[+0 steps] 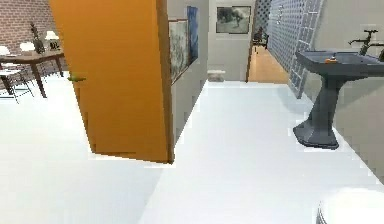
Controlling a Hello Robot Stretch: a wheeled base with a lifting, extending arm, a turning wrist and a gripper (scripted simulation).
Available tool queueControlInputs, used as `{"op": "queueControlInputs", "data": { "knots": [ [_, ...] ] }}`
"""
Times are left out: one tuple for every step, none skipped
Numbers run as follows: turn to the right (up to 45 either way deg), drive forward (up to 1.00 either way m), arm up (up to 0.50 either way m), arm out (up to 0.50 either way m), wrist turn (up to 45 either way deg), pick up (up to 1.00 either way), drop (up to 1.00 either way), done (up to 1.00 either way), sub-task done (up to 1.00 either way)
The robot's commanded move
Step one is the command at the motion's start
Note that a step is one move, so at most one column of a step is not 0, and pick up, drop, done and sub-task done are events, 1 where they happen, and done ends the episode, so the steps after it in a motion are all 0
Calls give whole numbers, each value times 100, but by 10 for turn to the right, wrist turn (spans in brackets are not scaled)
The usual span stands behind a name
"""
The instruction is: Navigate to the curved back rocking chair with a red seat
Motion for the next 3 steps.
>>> {"op": "queueControlInputs", "data": {
  "knots": [
    [-240,0,0,0,0,0,0,0,0],
    [0,75,0,0,0,0,0,0,0],
    [-450,0,0,0,0,0,0,0,0]
  ]
}}
